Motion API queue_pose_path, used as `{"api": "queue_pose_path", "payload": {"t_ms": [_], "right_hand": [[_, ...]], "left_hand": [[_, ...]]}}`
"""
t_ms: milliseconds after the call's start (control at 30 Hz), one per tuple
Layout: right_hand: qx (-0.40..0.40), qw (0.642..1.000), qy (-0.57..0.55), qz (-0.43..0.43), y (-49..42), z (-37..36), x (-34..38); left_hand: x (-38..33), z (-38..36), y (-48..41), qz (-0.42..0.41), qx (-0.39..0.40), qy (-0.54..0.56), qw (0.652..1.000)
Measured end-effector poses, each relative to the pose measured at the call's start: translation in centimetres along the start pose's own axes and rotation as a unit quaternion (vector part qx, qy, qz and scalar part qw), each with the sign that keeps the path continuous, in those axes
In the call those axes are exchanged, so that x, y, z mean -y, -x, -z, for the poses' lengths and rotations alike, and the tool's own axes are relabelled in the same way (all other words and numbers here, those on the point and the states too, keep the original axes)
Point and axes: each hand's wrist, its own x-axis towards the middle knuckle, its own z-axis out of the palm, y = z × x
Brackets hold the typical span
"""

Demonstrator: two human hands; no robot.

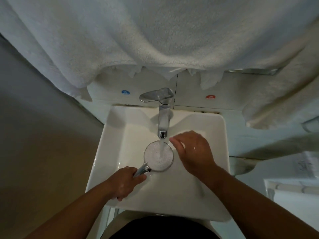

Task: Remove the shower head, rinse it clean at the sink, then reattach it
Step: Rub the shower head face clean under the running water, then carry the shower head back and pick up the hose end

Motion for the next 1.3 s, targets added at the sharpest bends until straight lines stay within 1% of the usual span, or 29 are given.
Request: {"api": "queue_pose_path", "payload": {"t_ms": [33, 100, 167, 300, 367, 433, 467, 500, 533, 567, 600, 633, 700, 767, 800, 867, 1000, 1100, 1200, 1300], "right_hand": [[-0.022, 0.999, -0.029, 0.034, -1.4, 1.2, 1.4], [-0.028, 0.996, -0.065, 0.05, -4.6, 3.4, 4.5], [-0.019, 0.998, -0.034, 0.053, -6.8, 3.5, 6.5], [0.065, 0.994, 0.08, 0.046, -6.2, 0.2, 7.5], [0.106, 0.989, 0.091, 0.04, -5.3, -0.3, 7.9], [0.127, 0.989, 0.069, 0.034, -5.3, 0.0, 7.9], [0.12, 0.992, 0.036, 0.014, -5.1, 0.3, 8.0], [0.094, 0.995, -0.009, -0.028, -4.5, 0.5, 7.8], [0.05, 0.994, -0.049, -0.088, -3.4, 0.5, 7.5], [0.003, 0.985, -0.066, -0.16, -1.7, 0.3, 7.0], [-0.025, 0.97, -0.06, -0.233, 0.4, -0.2, 6.4], [-0.027, 0.953, -0.052, -0.297, 2.7, -0.9, 5.8], [0.018, 0.918, -0.063, -0.391, 6.9, -2.5, 4.9], [0.057, 0.895, -0.081, -0.434, 9.3, -3.8, 4.4], [0.062, 0.889, -0.088, -0.445, 9.9, -4.1, 4.3], [0.052, 0.883, -0.109, -0.454, 10.2, -4.3, 4.4], [-0.014, 0.872, -0.148, -0.467, 9.6, -3.5, 4.1], [-0.055, 0.885, -0.13, -0.444, 8.8, -1.6, 3.8], [-0.094, 0.897, -0.146, -0.407, 8.0, 1.0, 3.6], [-0.12, 0.901, -0.17, -0.38, 8.0, 2.1, 3.0]], "left_hand": [[0.0, 0.2, 0.2, -0.004, 0.004, -0.001, 1.0], [0.0, 0.5, 0.5, -0.015, 0.009, -0.013, 1.0], [0.1, 0.7, 0.7, -0.023, 0.014, -0.019, 0.999], [0.2, 1.4, 0.8, -0.033, 0.042, -0.009, 0.999], [0.2, 1.6, 0.8, -0.042, 0.057, -0.007, 0.997], [0.4, 1.7, 0.5, -0.049, 0.058, -0.007, 0.997], [0.7, 1.7, 0.4, -0.056, 0.055, -0.017, 0.997], [0.9, 1.8, 0.1, -0.068, 0.047, -0.043, 0.996], [1.1, 1.9, -0.3, -0.086, 0.031, -0.084, 0.992], [1.3, 1.9, -0.6, -0.107, 0.01, -0.133, 0.985], [1.6, 1.7, -1.1, -0.131, -0.016, -0.176, 0.975], [1.8, 1.5, -1.5, -0.159, -0.044, -0.205, 0.965], [2.2, 0.9, -2.2, -0.203, -0.08, -0.233, 0.948], [2.4, 0.4, -2.7, -0.225, -0.097, -0.262, 0.934], [2.6, 0.2, -2.9, -0.234, -0.1, -0.274, 0.927], [2.7, -0.2, -3.1, -0.255, -0.103, -0.284, 0.918], [2.0, -0.1, -3.3, -0.308, -0.109, -0.277, 0.904], [0.7, 0.8, -3.4, -0.351, -0.125, -0.268, 0.888], [-0.9, 1.8, -3.1, -0.406, -0.167, -0.262, 0.86], [-2.3, 2.3, -3.3, -0.419, -0.198, -0.283, 0.84]]}}
